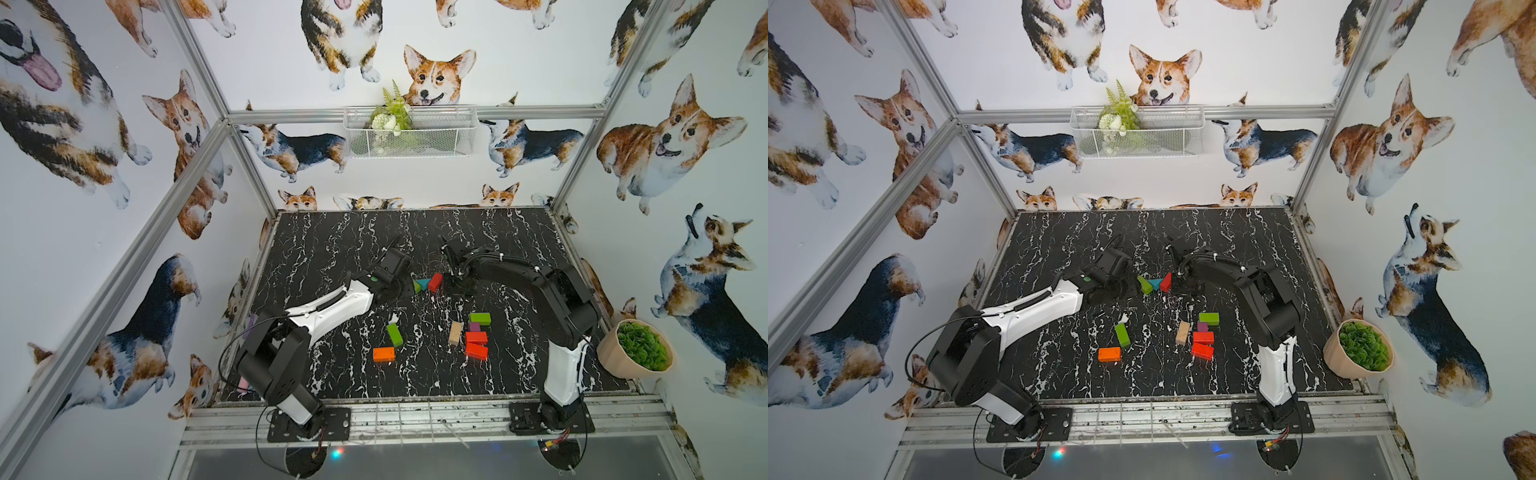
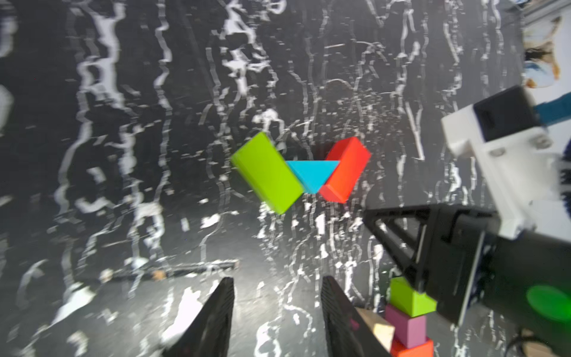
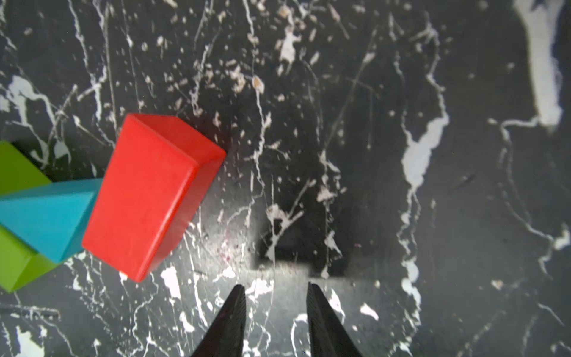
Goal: Assemble a heart with building blocks
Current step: Assemble the building block at the center of the board, then adjust the building block at the center of the board.
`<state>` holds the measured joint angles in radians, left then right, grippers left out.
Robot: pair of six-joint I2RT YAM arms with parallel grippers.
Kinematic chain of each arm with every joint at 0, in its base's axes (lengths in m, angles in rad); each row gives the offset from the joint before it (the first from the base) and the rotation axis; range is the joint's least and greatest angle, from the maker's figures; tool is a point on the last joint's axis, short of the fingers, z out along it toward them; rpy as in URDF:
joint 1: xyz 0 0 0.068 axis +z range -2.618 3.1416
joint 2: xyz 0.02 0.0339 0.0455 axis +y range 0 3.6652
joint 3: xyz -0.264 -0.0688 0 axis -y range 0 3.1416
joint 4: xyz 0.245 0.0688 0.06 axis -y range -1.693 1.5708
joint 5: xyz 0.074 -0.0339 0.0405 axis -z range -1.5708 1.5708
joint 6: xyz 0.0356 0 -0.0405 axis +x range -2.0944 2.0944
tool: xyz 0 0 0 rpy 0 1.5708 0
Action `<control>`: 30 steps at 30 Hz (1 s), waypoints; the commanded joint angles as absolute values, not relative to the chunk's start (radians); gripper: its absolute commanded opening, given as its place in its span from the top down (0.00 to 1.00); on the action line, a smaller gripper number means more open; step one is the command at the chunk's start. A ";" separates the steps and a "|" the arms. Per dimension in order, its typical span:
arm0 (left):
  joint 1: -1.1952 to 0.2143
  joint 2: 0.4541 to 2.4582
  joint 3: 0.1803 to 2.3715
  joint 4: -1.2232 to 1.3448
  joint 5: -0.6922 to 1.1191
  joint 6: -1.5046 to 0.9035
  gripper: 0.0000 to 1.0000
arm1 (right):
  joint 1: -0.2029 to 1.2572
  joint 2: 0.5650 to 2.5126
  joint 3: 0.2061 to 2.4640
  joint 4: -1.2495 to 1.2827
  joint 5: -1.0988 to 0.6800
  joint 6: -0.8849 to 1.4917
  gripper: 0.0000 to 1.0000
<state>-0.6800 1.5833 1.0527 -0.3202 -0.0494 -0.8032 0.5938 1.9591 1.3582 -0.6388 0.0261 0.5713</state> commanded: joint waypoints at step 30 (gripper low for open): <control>-0.640 1.531 0.957 -0.343 -0.060 -0.778 0.52 | 0.614 2.055 1.483 -0.666 0.013 0.565 0.63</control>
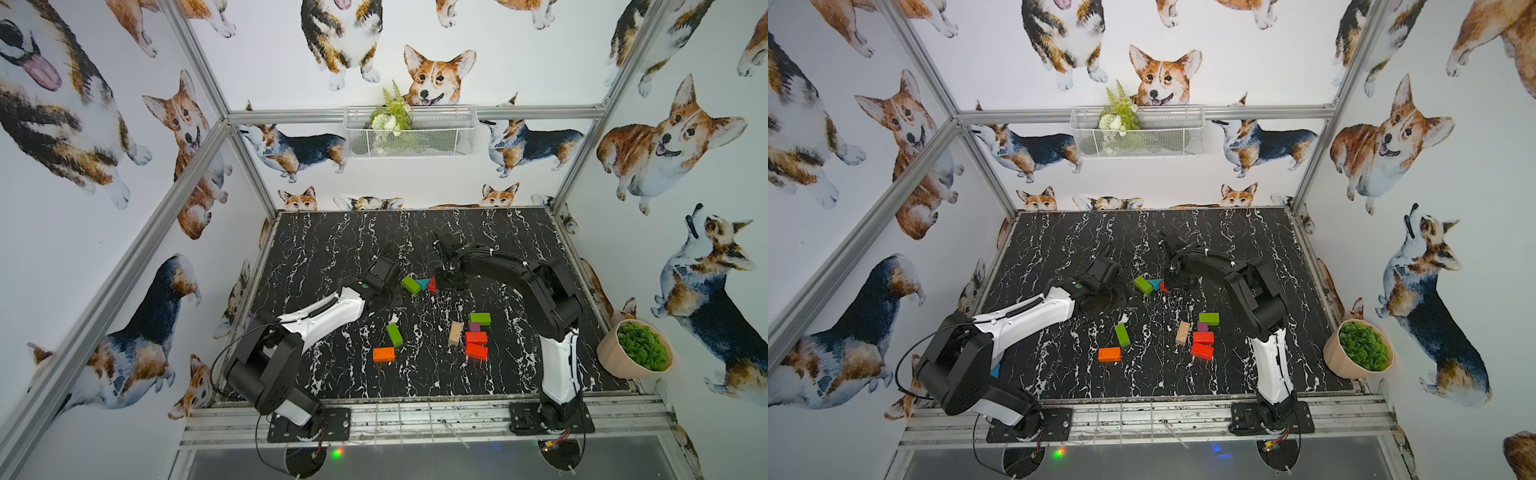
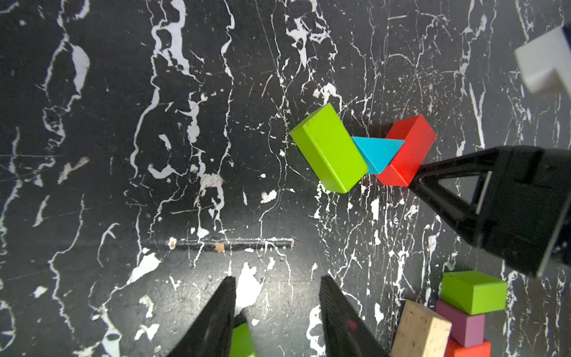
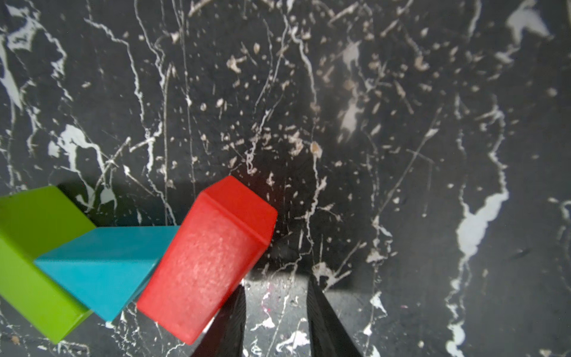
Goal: Assemble a heart with building blocks
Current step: Adjust the building block at the center of the board.
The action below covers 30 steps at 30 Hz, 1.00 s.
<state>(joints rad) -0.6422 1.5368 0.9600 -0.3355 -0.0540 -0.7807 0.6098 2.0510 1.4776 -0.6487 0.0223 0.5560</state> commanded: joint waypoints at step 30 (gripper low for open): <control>-0.629 1.393 0.904 -0.390 -0.009 -0.758 0.47 | 0.649 1.562 1.238 -0.926 0.190 0.527 0.10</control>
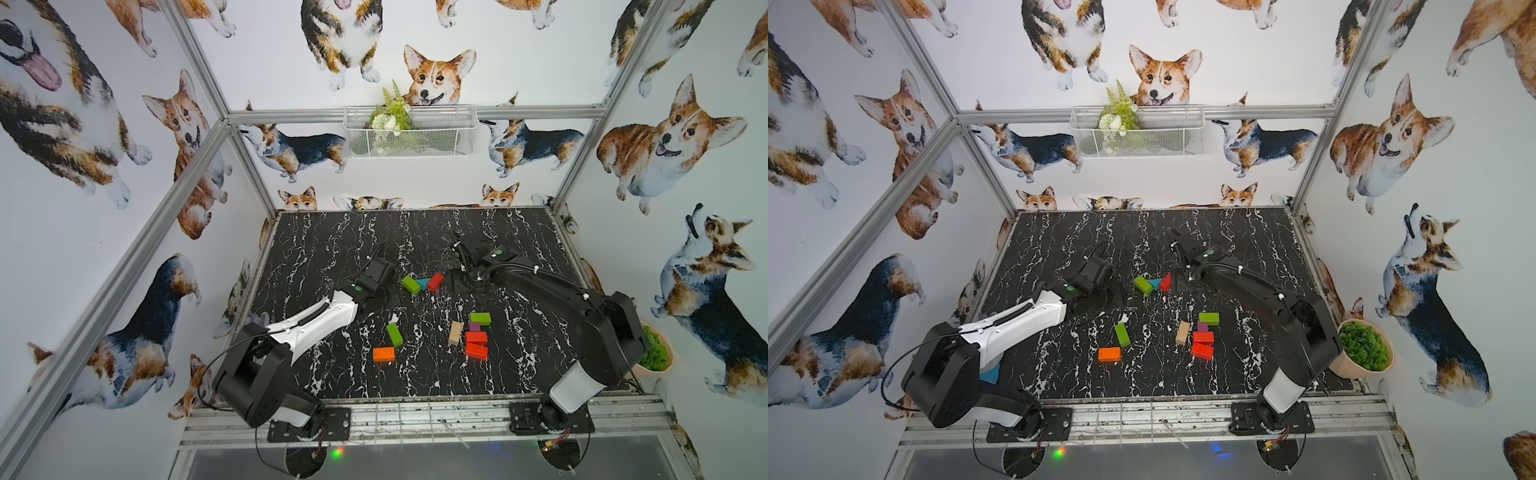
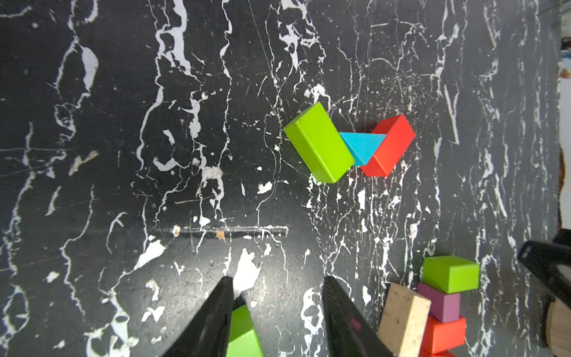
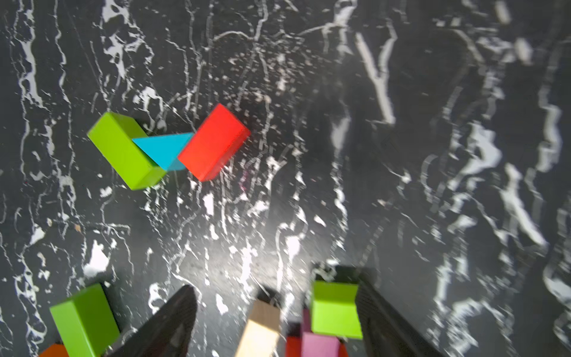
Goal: Assemble a heart with building blocks
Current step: Adjust the building block at the center of the board.
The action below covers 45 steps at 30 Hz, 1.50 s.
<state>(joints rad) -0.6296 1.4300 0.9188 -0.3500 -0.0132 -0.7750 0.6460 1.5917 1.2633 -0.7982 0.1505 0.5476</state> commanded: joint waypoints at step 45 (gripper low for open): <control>-0.629 1.190 0.711 -0.390 0.049 -0.738 0.43 | 0.489 1.489 0.961 -0.906 0.273 0.747 0.24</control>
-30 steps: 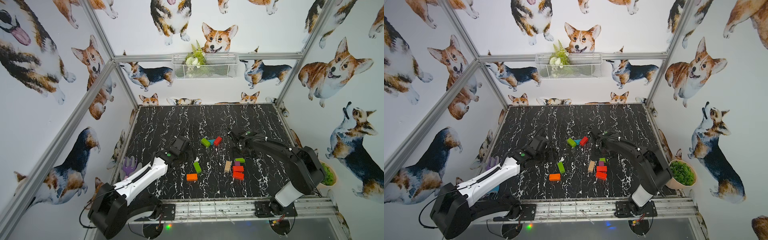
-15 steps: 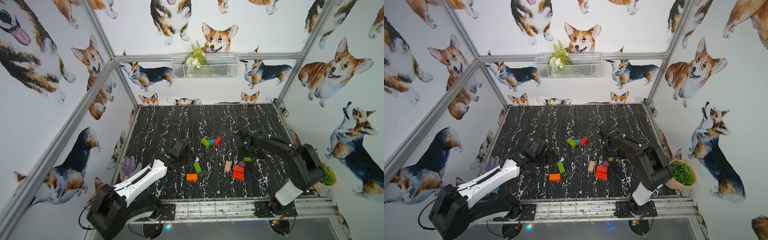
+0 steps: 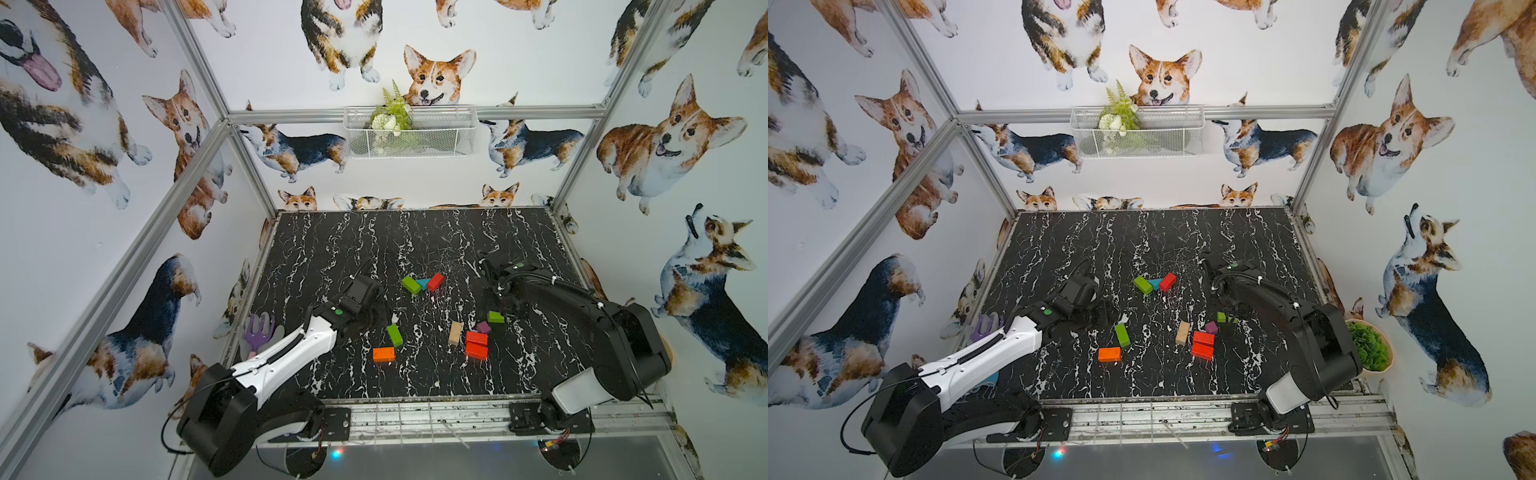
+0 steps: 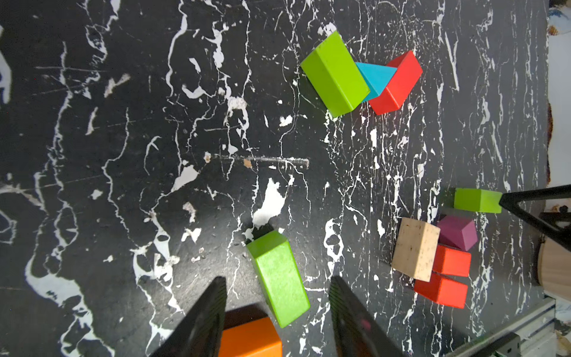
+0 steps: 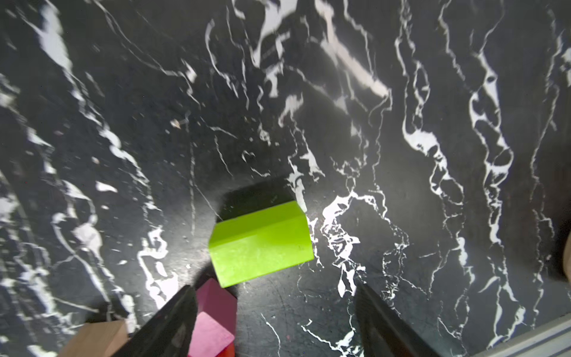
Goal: Assemble a heart with building blocks
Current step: Adjust the building block at the center of the board.
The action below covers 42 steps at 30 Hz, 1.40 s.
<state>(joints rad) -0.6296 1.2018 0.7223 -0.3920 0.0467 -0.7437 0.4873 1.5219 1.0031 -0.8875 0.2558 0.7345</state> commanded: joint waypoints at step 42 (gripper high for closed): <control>-0.629 1.229 0.753 -0.381 0.080 -0.746 0.45 | 0.355 1.730 1.071 -0.782 0.074 0.498 0.62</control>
